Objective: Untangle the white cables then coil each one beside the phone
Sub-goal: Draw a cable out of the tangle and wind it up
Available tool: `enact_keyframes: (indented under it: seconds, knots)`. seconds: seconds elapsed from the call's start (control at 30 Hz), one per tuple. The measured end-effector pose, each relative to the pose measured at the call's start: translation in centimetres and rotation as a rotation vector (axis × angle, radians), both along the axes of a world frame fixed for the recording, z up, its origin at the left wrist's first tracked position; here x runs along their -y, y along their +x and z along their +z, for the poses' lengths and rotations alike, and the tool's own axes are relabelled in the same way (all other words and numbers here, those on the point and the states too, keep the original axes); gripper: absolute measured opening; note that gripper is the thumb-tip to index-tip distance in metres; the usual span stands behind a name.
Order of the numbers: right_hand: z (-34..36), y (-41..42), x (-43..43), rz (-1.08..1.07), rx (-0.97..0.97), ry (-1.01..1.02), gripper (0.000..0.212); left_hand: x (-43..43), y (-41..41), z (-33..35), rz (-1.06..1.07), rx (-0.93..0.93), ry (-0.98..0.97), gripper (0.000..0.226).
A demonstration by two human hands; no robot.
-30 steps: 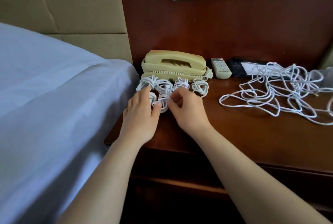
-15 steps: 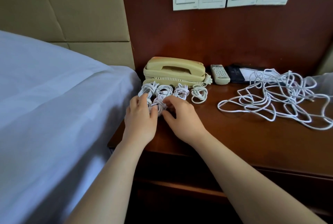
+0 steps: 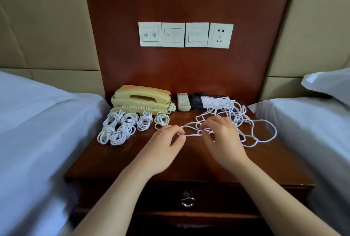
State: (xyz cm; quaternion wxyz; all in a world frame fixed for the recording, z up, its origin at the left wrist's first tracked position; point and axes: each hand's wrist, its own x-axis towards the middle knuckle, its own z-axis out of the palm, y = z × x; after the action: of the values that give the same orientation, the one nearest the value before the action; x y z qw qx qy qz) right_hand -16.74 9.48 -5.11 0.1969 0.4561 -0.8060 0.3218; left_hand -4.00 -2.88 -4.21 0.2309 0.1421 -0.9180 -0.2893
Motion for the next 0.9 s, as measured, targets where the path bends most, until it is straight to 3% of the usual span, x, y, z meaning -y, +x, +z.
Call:
enact_keyframes:
  seconds: [0.13,0.2,0.27,0.33,0.5,0.67,0.8,0.9]
  knots:
    - [-1.2,-2.7,-4.0,-0.271,-0.047,-0.011,0.026,-1.5,-3.5,-1.6,0.082,0.021,-0.019,0.04]
    - [-2.3,-3.9,-5.4,-0.357,-0.011,0.115,0.044,-2.1,-5.6,-2.3,0.156,0.072,-0.046,0.053]
    - [-3.1,-5.1,-6.0,-0.356,0.106,0.249,0.058,-2.5,-7.7,-2.8,0.22,0.097,-0.046,0.06]
    - [-3.4,-6.2,-5.9,-0.305,0.157,0.237,0.064,-3.0,-9.6,-3.3,0.251,0.145,-0.085,0.062]
    - [-3.3,-8.3,-4.7,-0.158,0.193,0.248,0.058,-3.3,-12.3,-4.5,0.253,0.216,-0.252,0.053]
    - [-3.2,-9.1,-3.1,-0.113,0.182,0.281,0.057,-0.9,-11.9,-4.4,0.227,0.04,-0.081,0.035]
    - [-3.2,-9.5,-2.7,-0.13,0.148,0.307,0.053,0.0,-11.0,-4.6,0.196,-0.081,-0.018,0.007]
    - [-3.5,-9.1,-2.9,-0.199,-0.019,0.246,0.036,0.6,-10.1,-4.6,0.242,-0.198,0.009,0.019]
